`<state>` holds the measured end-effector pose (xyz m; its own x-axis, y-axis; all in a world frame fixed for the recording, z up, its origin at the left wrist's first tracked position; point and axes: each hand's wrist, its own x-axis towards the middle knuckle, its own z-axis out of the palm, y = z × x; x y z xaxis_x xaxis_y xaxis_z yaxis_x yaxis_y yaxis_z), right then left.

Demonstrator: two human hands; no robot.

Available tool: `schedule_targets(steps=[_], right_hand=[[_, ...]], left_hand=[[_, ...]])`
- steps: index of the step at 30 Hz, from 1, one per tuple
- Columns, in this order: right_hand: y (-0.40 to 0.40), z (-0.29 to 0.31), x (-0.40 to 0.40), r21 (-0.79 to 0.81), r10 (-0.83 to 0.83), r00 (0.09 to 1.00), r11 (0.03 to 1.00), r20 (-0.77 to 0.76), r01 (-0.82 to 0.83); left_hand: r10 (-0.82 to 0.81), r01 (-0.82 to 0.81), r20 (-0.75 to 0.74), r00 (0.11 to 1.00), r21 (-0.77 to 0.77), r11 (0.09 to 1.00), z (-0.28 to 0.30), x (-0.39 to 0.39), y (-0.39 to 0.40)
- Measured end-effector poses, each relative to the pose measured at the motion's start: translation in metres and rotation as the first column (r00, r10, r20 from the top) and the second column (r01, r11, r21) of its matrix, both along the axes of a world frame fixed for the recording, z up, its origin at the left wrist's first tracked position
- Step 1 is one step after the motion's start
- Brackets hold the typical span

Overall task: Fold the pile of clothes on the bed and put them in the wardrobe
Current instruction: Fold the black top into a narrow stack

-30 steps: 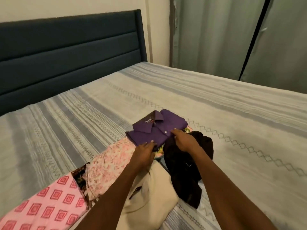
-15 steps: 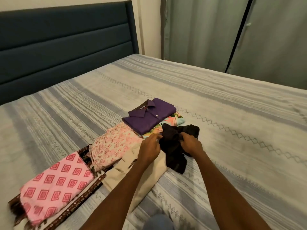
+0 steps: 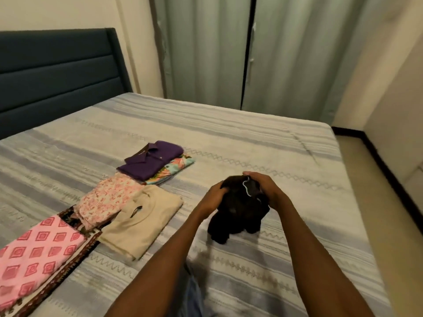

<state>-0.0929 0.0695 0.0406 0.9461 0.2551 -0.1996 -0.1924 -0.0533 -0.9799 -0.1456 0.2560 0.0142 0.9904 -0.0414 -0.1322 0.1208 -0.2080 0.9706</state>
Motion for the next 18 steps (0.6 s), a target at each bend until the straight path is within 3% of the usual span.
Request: schedule_targets(steps=[2, 4, 8, 10, 13, 15, 18], right_hand=[[-0.033, 0.013, -0.017, 0.148, -0.007, 1.000, 0.989, -0.008, 0.008], [-0.064, 0.024, -0.033, 0.185, 0.015, 1.000, 0.983, 0.018, -0.018], [-0.120, 0.031, -0.069, -0.129, 0.099, 0.993, 0.988, 0.068, -0.090], [-0.137, 0.028, -0.080, -0.253, 0.051, 0.987, 0.967, 0.152, -0.011], [-0.150, 0.025, -0.095, -0.197, -0.088, 0.974, 0.972, 0.208, 0.130], [-0.154, 0.024, -0.105, -0.103, -0.188, 0.972, 0.974, 0.143, 0.203], [-0.169, 0.030, -0.124, 0.146, -0.257, 0.961, 0.952, -0.099, 0.269]], left_hand=[[0.042, -0.067, -0.100, 0.994, -0.258, 0.964, 0.018, -0.004, -0.028], [0.036, -0.122, -0.191, 0.981, -0.463, 0.878, 0.036, -0.013, -0.050], [-0.077, -0.063, -0.186, 0.980, -0.647, 0.760, 0.062, -0.029, -0.090], [-0.086, -0.048, -0.186, 0.979, -0.618, 0.785, 0.066, -0.035, -0.103], [-0.089, -0.019, -0.198, 0.976, -0.488, 0.872, 0.069, -0.047, -0.120], [-0.099, 0.006, -0.213, 0.972, -0.401, 0.916, 0.069, -0.047, -0.124], [-0.186, 0.099, -0.240, 0.953, -0.332, 0.938, 0.071, -0.049, -0.119]])
